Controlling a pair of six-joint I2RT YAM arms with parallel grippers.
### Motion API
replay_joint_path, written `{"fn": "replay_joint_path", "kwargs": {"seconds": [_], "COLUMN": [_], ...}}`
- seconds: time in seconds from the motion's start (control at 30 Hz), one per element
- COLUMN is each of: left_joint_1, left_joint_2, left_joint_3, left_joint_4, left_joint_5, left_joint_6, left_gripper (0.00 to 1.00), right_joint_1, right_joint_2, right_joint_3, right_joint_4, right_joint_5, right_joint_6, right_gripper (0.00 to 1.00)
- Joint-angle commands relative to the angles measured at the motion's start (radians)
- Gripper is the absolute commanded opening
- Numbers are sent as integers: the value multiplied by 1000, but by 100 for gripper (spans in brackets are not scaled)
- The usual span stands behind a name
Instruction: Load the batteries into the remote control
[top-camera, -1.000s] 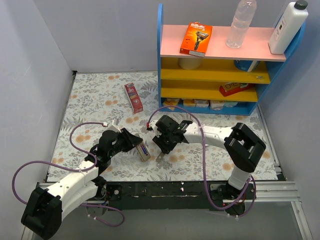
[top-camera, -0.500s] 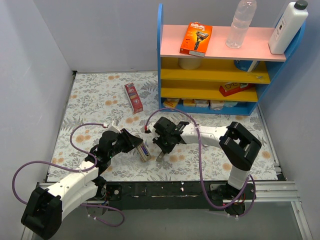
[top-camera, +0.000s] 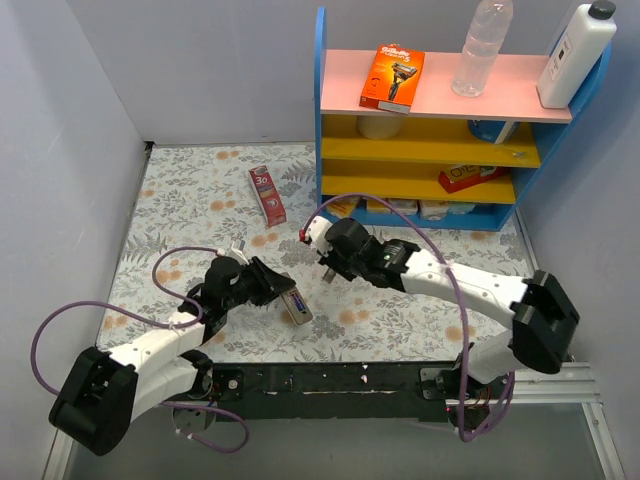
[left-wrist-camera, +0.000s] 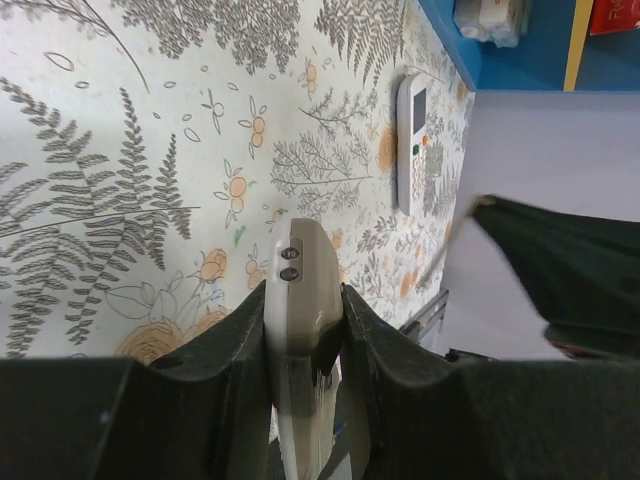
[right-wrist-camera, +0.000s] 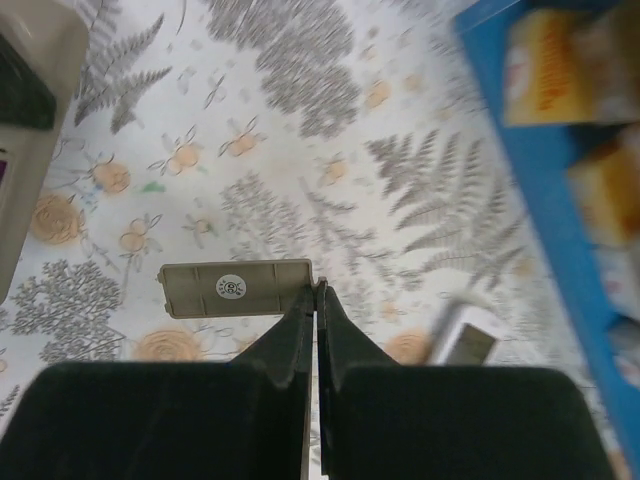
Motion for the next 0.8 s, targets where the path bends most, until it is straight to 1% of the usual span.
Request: {"fn": "replay_joint_path", "kwargs": {"seconds": [0.0,0.07,0.1,0.17,0.2,0.37,0.47,0.53,0.77], "left_joint_1": [4,4,4,3,4,3,3,3,3], "left_joint_2": [60,100,112,142,151,206,238,246,255], "left_joint_3": [87,112,139,167,194,254,291,308,304], "left_joint_4": [89,108,114,123,123,120,122,120,138], "left_joint_5": [102,135,145,173,182,208,233,239,221], "left_joint_6": [-73,-98,-107,-140,-151,-251,-276,-291,-357], "left_gripper": [0,0,0,0,0,0,0,0,0], "right_joint_1": [29,45,51,69,77,140,178,202,255], "right_joint_2": [-175,-222,-261,-288,-305,-323,-326,-325,-322], "right_joint_3": [-65,-98,-127,-152,-168,-214,-247,-267,-293], "right_joint_4": [187,258,330,379,455,618,729,796,885], "right_joint_5": [222,268,279,328,342,439,460,463,460], "right_joint_6": [-193,-242,-297,-348,-373,-545,-632,-661,-710], "right_gripper": [1,1,1,1,1,1,1,1,1]}}
